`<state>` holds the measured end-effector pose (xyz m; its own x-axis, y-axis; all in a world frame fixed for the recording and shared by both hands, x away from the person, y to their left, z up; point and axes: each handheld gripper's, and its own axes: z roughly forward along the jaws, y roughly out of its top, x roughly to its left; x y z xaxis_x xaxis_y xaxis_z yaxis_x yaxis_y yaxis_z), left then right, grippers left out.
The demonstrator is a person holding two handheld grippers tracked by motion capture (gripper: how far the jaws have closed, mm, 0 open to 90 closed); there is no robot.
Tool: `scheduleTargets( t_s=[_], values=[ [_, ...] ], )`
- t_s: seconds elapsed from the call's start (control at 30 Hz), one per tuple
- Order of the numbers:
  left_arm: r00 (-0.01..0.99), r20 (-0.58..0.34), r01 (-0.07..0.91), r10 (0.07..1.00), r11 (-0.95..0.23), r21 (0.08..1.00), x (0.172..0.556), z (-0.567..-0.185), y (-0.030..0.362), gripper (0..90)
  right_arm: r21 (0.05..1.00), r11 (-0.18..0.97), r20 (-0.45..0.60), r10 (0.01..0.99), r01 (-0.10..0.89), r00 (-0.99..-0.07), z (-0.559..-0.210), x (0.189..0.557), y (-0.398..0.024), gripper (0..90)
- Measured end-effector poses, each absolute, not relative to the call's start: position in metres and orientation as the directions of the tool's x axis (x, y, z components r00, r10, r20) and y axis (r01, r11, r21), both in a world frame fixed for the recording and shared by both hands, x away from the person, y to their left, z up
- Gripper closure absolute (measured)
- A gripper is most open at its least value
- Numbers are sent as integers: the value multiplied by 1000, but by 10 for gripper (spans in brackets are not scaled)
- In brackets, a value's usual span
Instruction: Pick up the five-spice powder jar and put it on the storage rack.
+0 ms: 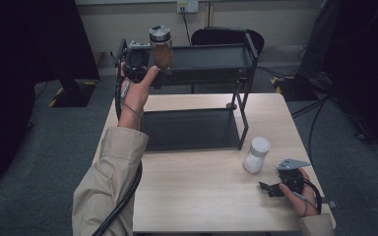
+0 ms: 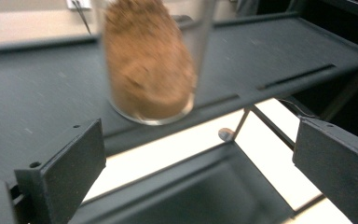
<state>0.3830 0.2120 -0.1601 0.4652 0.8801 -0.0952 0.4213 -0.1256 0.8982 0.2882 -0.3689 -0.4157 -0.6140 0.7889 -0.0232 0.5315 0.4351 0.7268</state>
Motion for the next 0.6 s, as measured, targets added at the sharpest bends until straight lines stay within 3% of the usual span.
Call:
scheduleTargets(
  t_s=[0.6],
  values=[
    [542,-144,430,828,-126,894,376,-210,211,20,727,435,-23,789,531,-614,-416,288,-369,0]
  ],
)
